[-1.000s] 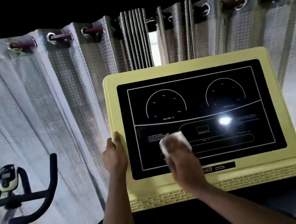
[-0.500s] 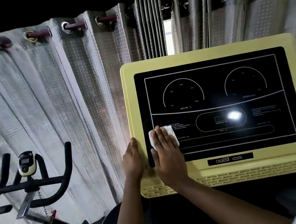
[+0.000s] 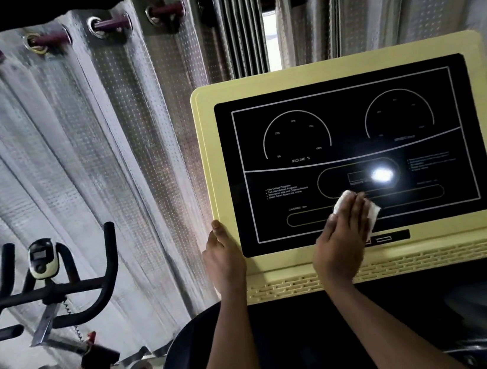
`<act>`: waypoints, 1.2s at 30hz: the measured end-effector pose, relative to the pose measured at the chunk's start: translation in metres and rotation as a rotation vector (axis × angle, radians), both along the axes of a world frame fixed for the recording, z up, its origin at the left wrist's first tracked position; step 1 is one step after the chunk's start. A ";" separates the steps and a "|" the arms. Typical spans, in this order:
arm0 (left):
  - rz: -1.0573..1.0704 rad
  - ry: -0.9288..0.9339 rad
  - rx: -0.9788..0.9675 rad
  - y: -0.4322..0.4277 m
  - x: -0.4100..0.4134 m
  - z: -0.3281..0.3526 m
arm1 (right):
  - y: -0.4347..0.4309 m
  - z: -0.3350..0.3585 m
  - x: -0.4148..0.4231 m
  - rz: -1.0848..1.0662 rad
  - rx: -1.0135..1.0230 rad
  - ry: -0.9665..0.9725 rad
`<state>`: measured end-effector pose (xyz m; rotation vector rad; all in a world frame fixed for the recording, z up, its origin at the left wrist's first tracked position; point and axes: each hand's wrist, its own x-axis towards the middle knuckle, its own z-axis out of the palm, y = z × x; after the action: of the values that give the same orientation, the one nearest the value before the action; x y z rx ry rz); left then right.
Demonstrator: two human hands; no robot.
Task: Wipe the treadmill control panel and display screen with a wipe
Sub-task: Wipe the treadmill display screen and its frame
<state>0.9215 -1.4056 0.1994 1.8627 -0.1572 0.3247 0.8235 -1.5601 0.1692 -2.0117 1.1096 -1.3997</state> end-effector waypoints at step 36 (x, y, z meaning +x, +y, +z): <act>0.104 -0.077 0.050 -0.008 -0.002 -0.002 | -0.165 -0.005 -0.091 -0.115 0.163 -0.107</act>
<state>0.9196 -1.4133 0.1975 1.9127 -0.1222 0.4682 0.7321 -1.7247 0.1645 -1.7637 1.2656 -1.4065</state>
